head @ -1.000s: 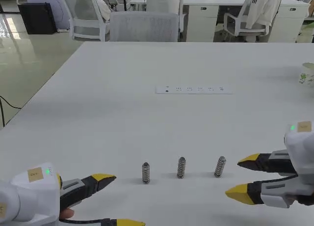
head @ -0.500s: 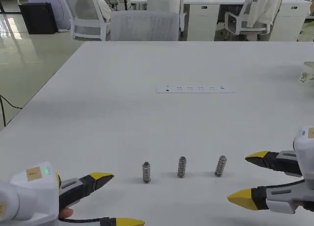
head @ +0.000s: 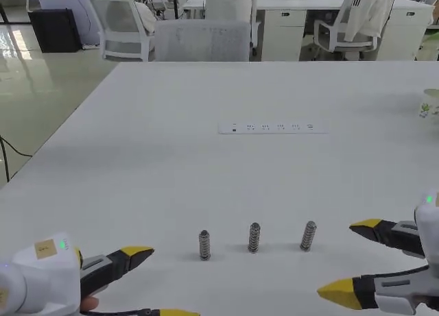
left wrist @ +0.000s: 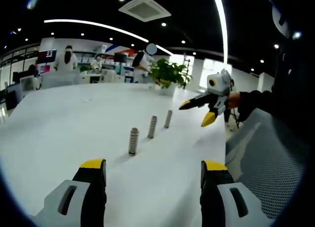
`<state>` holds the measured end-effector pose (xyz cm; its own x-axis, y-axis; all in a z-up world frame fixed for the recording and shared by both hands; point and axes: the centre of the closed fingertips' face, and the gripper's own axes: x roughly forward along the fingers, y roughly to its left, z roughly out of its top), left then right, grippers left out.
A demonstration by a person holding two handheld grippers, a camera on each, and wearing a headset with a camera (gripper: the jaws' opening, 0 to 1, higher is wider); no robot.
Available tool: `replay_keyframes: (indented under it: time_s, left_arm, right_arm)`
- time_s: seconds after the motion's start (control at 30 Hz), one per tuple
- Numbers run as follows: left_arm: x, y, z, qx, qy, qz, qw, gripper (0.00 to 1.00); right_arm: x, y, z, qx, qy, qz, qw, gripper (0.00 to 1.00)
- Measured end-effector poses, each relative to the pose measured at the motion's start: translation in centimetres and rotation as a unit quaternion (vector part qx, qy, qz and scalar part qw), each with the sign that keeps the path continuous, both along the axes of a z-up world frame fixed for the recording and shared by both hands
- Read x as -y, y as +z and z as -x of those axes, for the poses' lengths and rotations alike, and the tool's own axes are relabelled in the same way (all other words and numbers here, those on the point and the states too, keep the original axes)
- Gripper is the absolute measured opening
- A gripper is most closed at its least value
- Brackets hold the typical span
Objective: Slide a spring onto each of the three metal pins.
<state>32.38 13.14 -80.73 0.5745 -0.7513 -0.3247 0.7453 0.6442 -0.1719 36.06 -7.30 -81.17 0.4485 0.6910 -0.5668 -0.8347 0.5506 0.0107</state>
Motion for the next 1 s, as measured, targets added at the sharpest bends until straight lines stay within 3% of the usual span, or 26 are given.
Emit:
replay_keyframes:
  time_s: [0.47,1.0]
  left_arm:
    - [-1.1,-1.1,0.0,-0.005,0.022,0.004,0.9997,0.79]
    - [-1.3,-0.9,-0.7,-0.001,0.036,0.017,0.9992,0.80]
  right_arm:
    - [0.5,-0.4,0.4,-0.001,-0.009,-0.005,0.9999,0.80]
    - [1.1,-0.7,0.3,0.002,-0.028,-0.012,0.9995,0.80]
